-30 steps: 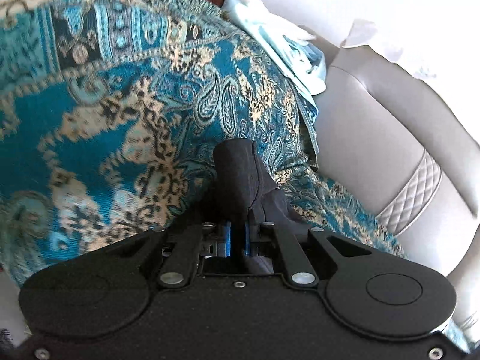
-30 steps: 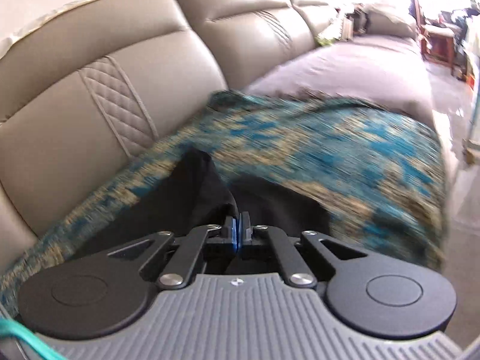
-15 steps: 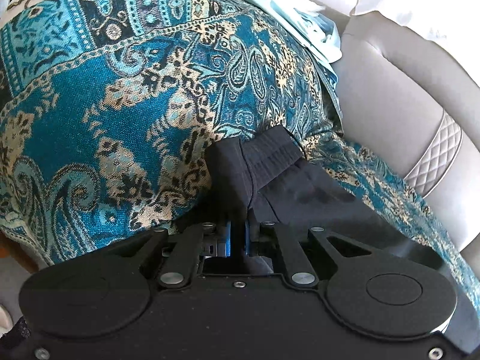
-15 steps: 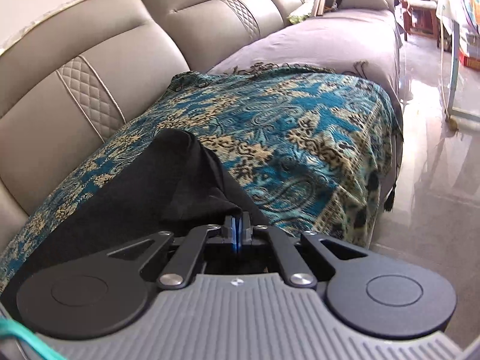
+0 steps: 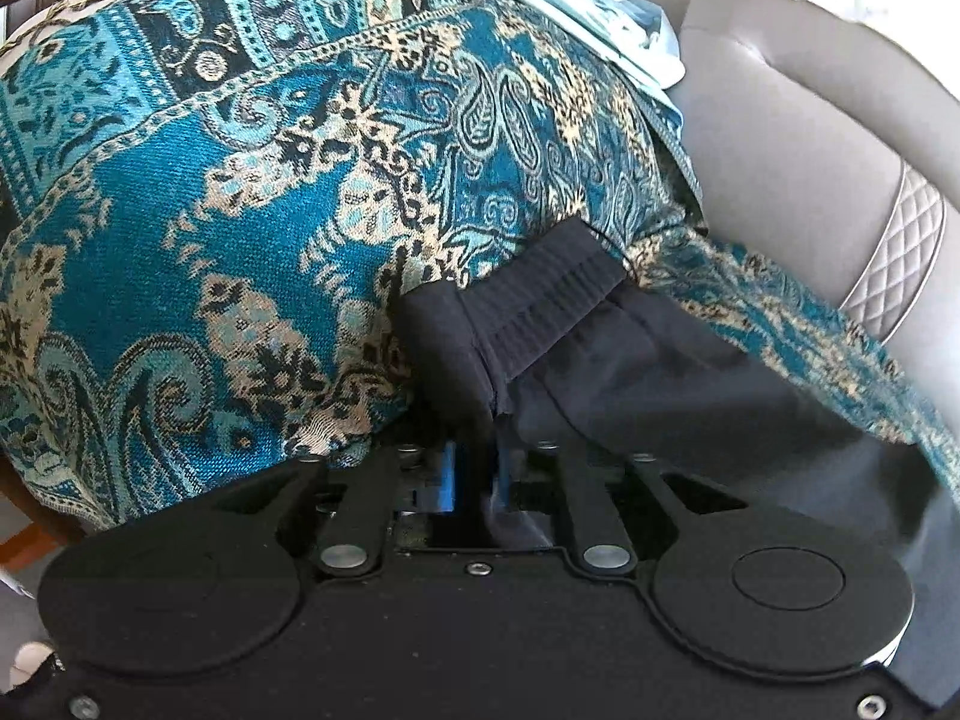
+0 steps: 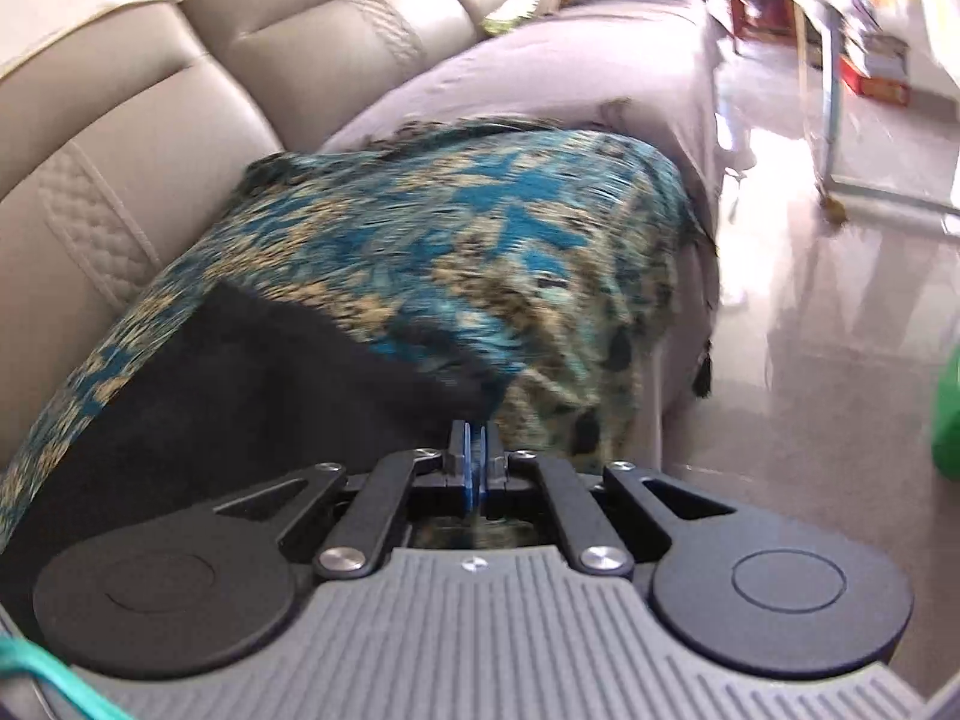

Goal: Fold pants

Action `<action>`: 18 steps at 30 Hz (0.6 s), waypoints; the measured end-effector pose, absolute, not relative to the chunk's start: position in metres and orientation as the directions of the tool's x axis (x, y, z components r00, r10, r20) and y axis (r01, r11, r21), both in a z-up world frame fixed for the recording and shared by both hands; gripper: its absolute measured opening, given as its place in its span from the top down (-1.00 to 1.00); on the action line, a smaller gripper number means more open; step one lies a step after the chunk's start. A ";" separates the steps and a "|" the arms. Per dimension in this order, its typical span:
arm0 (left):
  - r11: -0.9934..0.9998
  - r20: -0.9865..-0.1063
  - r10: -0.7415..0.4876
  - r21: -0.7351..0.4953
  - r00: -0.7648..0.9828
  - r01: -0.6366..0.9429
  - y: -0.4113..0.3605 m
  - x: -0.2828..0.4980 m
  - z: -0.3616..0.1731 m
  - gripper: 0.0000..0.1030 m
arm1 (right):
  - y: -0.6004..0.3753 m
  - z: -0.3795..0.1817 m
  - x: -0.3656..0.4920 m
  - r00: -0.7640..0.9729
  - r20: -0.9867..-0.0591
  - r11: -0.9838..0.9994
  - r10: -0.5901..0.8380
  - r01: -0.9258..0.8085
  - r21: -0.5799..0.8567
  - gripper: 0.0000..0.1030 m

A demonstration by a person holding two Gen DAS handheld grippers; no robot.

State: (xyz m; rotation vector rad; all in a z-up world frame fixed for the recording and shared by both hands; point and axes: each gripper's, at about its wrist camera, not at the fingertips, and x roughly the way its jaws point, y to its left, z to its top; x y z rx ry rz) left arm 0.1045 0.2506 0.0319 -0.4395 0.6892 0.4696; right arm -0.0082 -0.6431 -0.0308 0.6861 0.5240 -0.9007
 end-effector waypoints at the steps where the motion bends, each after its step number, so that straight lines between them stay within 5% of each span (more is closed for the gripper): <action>1: 0.811 -0.688 0.260 -0.226 0.678 -0.540 0.250 0.104 0.032 0.47 | -0.646 -0.032 -0.013 0.530 -0.664 0.425 -0.528 0.841 0.334 0.71; 4: 0.830 -0.669 0.253 -0.221 0.699 -0.512 0.244 0.099 0.039 -0.27 | -0.645 -0.031 -0.023 0.573 -0.621 0.427 -0.535 0.818 0.386 0.64; 5: 0.838 -0.655 0.260 -0.213 0.710 -0.503 0.240 0.095 0.043 -0.34 | -0.644 -0.029 -0.024 0.592 -0.604 0.441 -0.535 0.804 0.398 0.58; 7: 0.857 -0.614 0.283 -0.182 0.737 -0.481 0.229 0.086 0.052 -0.56 | -0.636 -0.023 -0.024 0.638 -0.558 0.489 -0.530 0.768 0.414 0.15; 10: 0.890 -0.539 0.298 -0.142 0.788 -0.433 0.211 0.074 0.068 -0.66 | -0.617 -0.010 -0.013 0.713 -0.479 0.592 -0.512 0.697 0.405 -0.23; 18: 0.962 -0.401 0.197 -0.096 0.895 -0.254 0.139 0.090 0.094 -0.75 | -0.516 0.025 0.055 0.899 -0.322 0.859 -0.297 0.399 0.322 -0.74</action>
